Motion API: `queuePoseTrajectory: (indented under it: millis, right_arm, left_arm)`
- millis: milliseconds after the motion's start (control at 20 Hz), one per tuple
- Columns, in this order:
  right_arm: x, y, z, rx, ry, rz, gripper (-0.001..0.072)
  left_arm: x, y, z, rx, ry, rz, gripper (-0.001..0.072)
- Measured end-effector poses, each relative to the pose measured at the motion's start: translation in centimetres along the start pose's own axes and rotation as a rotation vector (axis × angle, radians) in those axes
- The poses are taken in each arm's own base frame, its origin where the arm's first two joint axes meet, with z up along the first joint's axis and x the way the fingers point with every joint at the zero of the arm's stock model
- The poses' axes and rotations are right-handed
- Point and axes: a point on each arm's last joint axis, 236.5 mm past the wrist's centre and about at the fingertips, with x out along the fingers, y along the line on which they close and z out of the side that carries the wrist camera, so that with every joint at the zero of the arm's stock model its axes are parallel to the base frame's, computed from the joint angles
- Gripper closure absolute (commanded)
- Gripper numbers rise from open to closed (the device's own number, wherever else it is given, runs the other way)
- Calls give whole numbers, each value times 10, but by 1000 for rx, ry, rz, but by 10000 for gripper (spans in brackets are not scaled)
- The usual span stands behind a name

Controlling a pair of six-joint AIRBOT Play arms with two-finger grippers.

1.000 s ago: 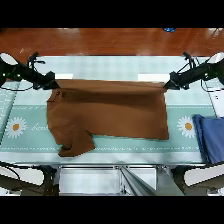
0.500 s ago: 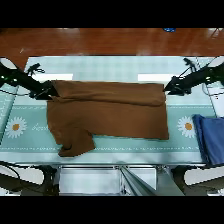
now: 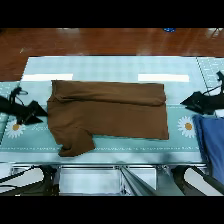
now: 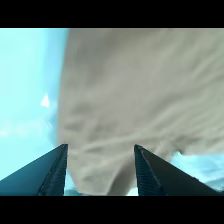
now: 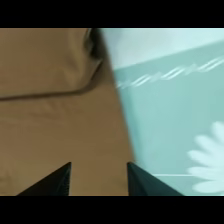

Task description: Fold the shirts.

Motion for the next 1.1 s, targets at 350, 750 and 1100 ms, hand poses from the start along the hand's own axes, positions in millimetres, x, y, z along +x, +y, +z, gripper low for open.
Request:
queuePoseTrajectory:
  millis: [350, 750, 1100]
  right_arm:
    - [14, 16, -34, 21, -69, 118, 302]
    - [-7, -49, -21, 129, -154, -57, 302]
    - [42, -67, -106, 279, 117, -55, 302]
  left_arm:
    - [49, 15, -51, -89, 49, -65, 198]
    - [80, -1, -61, -29, 63, -17, 691]
    - [77, -5, -48, 7, 16, 1, 690]
